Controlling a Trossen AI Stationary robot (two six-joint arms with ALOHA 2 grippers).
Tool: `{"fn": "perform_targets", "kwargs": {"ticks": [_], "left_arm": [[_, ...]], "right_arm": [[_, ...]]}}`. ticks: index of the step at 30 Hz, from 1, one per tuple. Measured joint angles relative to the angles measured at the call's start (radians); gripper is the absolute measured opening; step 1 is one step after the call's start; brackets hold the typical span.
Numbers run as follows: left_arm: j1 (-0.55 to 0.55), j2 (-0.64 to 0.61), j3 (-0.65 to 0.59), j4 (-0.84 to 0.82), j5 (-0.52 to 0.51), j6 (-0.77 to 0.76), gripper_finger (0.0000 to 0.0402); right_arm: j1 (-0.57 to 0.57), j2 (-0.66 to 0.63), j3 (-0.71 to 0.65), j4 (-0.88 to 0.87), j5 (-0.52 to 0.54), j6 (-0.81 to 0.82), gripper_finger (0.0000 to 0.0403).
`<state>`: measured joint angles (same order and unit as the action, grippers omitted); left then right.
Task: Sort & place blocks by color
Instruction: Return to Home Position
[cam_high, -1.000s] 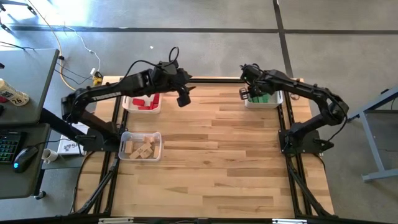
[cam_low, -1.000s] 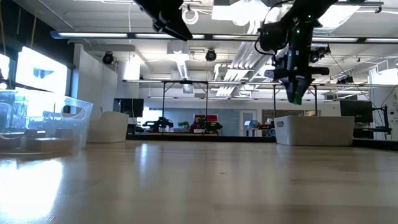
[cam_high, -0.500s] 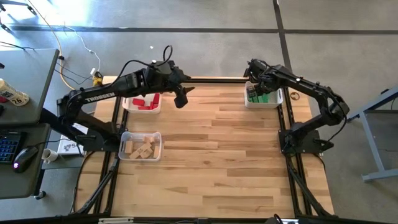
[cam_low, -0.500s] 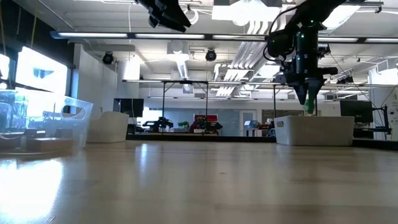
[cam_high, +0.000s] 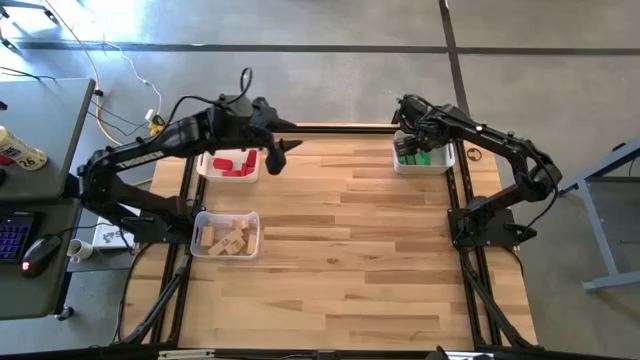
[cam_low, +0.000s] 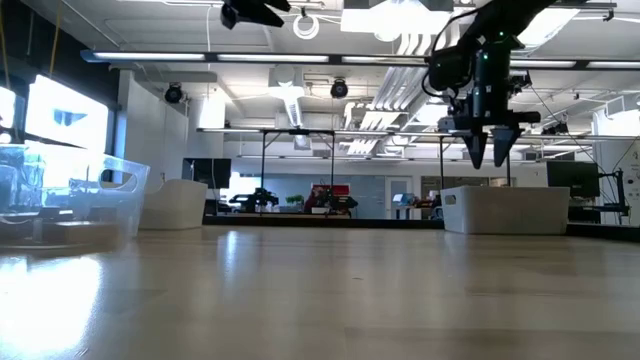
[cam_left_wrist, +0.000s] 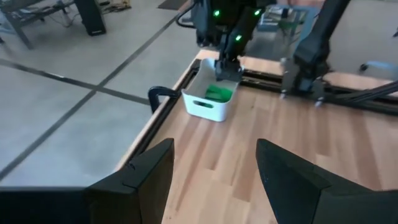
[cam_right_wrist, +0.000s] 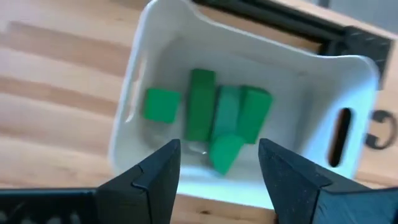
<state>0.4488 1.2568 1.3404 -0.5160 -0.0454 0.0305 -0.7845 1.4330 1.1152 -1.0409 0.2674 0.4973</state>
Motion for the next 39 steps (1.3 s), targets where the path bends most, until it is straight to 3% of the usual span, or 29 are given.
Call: {"fn": "perform_targets", "kwargs": {"ticks": [16, 30, 39], "left_arm": [[-0.089, -0.268, -0.304, 0.137, 0.009, -0.128, 0.0213], [-0.186, -0.616, -0.591, 0.184, -0.015, -0.212, 0.0213], [-0.215, -0.84, -0.787, 0.234, -0.045, -0.222, 0.0213]], "right_arm": [[0.247, 0.0, 0.0, 0.117, -0.104, 0.134, 0.0204], [0.463, 0.0, 0.0, 0.519, -0.256, 0.31, 0.0204], [0.56, 0.0, 0.0, 0.723, -0.258, 0.314, 0.0204]]}}
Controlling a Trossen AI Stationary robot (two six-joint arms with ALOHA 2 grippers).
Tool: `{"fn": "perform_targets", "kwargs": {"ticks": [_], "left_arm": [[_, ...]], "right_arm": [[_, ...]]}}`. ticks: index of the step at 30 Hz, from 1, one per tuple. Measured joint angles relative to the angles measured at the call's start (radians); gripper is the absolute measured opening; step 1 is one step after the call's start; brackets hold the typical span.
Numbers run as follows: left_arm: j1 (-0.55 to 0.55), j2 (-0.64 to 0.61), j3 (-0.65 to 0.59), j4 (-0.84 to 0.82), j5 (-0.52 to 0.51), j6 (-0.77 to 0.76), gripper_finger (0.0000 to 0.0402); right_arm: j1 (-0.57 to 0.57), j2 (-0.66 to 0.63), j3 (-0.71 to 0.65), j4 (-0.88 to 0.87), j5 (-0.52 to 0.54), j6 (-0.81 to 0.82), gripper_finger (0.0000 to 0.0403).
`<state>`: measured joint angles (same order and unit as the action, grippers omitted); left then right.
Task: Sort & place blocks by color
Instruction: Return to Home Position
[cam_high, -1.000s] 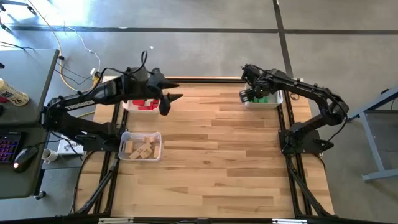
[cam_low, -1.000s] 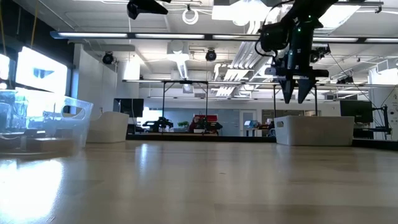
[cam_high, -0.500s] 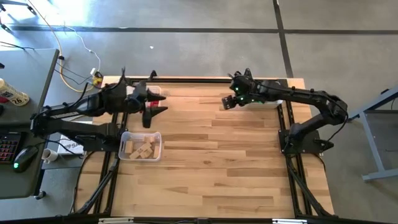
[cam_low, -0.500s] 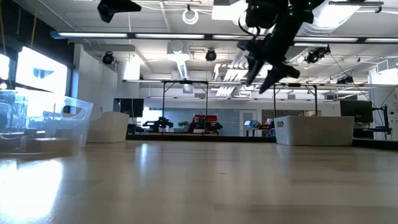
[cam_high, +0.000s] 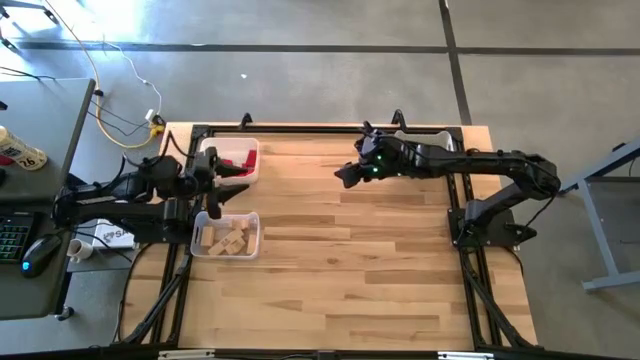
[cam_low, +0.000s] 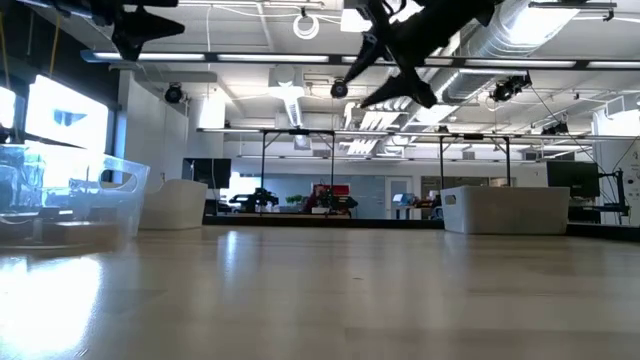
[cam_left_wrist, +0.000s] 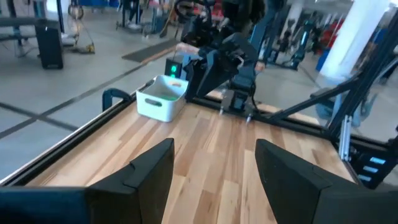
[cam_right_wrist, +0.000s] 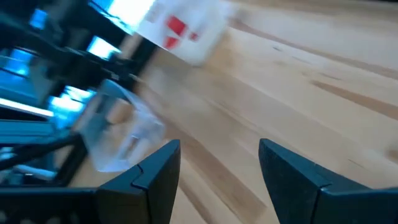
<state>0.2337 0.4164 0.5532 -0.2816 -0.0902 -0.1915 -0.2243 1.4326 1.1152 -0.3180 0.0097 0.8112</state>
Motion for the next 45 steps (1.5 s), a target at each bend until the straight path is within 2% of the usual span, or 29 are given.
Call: {"fn": "perform_targets", "kwargs": {"ticks": [11, 17, 25, 31, 37, 45], "left_arm": [[0.0, -0.175, -0.249, 0.138, -0.011, -0.04, 0.0213], [0.0, -0.271, -0.351, 0.153, 0.0, -0.094, 0.0213], [0.0, -0.414, -0.415, 0.162, -0.041, -0.106, 0.0213], [0.0, -0.413, -0.492, 0.188, -0.042, -0.161, 0.0213], [0.002, -0.399, -0.51, 0.224, -0.034, -0.149, 0.0213], [0.002, -0.382, -0.51, 0.224, -0.026, -0.048, 0.0213]], "right_arm": [[0.066, 0.0, 0.0, 0.291, 0.0, -0.139, 0.0204], [0.07, 0.0, 0.0, 0.319, 0.001, -0.109, 0.0204], [0.073, 0.0, 0.0, 0.33, -0.016, -0.129, 0.0204], [0.073, -0.025, 0.0, 0.328, -0.047, -0.152, 0.0204], [0.071, -0.135, 0.0, 0.269, -0.062, -0.251, 0.0204], [0.069, -0.342, 0.0, 0.044, 0.054, -0.389, 0.0204]]}}
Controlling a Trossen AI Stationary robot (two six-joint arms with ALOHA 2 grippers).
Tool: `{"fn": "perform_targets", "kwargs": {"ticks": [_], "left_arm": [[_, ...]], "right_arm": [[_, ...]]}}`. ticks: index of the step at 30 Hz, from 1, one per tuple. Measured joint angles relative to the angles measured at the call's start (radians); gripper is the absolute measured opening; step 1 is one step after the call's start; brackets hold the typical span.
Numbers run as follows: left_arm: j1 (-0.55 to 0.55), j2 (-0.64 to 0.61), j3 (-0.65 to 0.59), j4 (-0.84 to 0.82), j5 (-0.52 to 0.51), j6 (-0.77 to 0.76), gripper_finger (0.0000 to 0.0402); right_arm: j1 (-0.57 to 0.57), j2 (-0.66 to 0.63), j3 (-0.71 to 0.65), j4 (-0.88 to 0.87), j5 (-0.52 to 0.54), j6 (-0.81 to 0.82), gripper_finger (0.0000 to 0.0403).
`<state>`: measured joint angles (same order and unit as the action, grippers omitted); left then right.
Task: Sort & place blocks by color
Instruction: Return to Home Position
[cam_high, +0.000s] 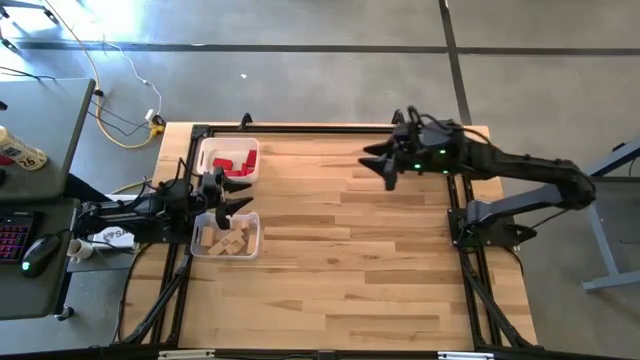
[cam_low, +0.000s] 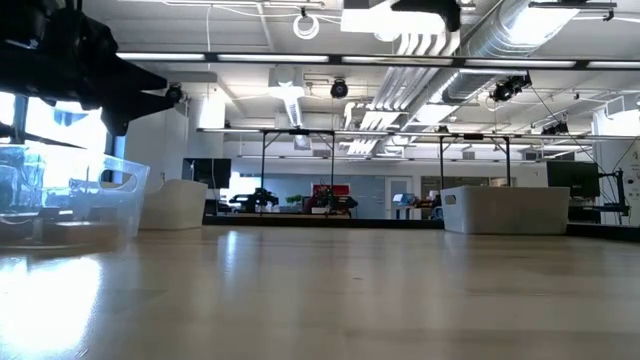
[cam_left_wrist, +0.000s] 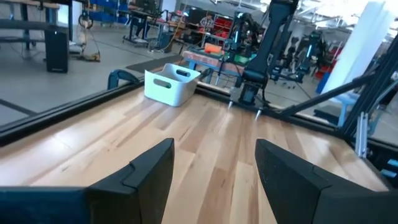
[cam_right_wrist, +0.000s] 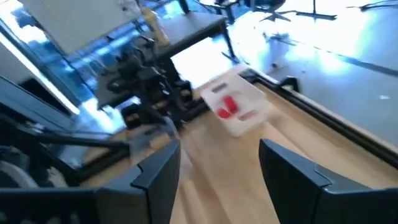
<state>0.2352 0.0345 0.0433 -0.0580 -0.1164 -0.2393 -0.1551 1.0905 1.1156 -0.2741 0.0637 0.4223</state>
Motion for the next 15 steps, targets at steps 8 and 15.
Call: {"fn": "perform_targets", "kwargs": {"ticks": [8, 15], "left_arm": [[0.0, 0.0, 0.0, -0.001, 0.0, 0.025, 0.0213], [0.0, 0.0, 0.0, -0.001, 0.0, 0.025, 0.0213]], "right_arm": [[0.008, -0.193, -0.173, -0.048, 0.051, -0.047, 0.0204], [-0.002, -0.376, -0.48, 0.127, 0.029, 0.019, 0.0204]]}}
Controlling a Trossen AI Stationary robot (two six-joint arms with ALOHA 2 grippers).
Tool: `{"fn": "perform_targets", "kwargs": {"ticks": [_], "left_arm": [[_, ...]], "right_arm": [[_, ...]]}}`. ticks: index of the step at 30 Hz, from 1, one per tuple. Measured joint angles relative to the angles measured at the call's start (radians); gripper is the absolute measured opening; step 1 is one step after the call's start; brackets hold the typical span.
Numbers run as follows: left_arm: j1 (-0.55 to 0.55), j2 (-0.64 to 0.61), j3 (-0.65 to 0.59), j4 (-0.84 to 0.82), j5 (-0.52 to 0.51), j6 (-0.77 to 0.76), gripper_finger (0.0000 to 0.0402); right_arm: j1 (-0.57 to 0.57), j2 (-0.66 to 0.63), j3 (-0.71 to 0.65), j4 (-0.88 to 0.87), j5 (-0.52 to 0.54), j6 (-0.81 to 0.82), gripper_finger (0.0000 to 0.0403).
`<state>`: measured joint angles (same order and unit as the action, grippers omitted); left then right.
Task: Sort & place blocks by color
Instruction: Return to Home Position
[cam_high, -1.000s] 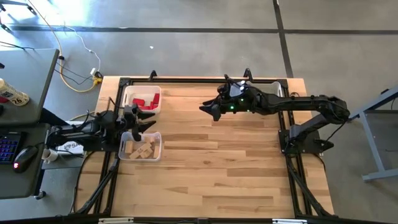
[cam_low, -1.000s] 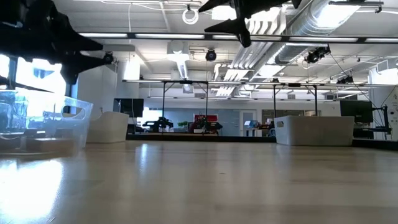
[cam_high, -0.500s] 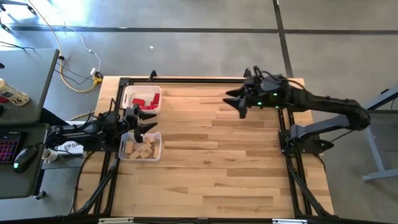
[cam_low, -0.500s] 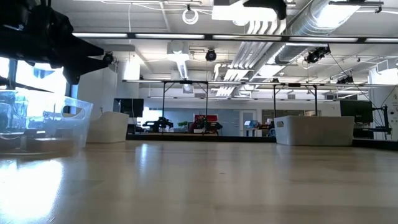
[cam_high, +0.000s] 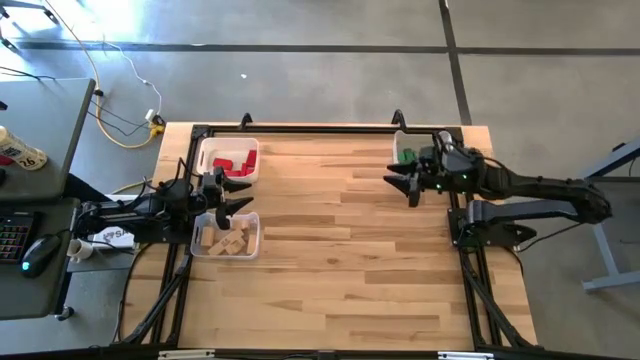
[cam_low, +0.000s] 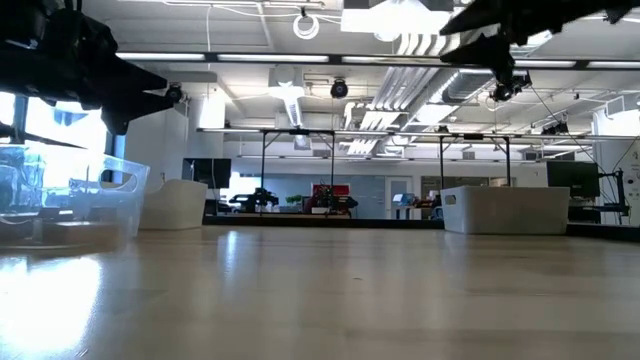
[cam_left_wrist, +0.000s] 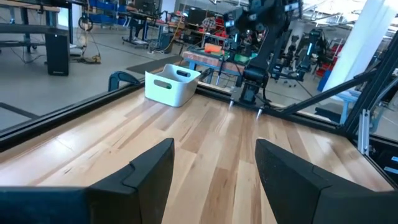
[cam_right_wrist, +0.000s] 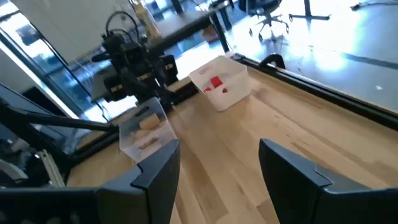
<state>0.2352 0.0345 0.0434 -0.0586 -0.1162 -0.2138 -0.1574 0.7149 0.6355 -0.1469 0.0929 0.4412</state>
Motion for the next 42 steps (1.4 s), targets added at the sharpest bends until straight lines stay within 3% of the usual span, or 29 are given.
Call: {"fn": "perform_targets", "kwargs": {"ticks": [7, 20, 33, 42], "left_arm": [[0.0, 0.0, 0.0, 0.0, 0.0, -0.002, 0.0213], [0.0, 0.0, 0.0, 0.0, 0.0, -0.001, 0.0213], [0.0, 0.0, 0.0, 0.0, 0.001, 0.0, 0.0213], [0.0, 0.0, 0.001, 0.0, 0.001, -0.002, 0.0213]], "right_arm": [[0.0, -0.193, -0.235, 0.17, -0.003, 0.022, 0.0204], [0.001, -0.489, -0.444, 0.174, -0.041, 0.034, 0.0204], [0.001, -0.67, -0.552, 0.158, -0.08, 0.048, 0.0204], [0.001, -0.711, -0.625, 0.163, -0.098, 0.1, 0.0204]]}}
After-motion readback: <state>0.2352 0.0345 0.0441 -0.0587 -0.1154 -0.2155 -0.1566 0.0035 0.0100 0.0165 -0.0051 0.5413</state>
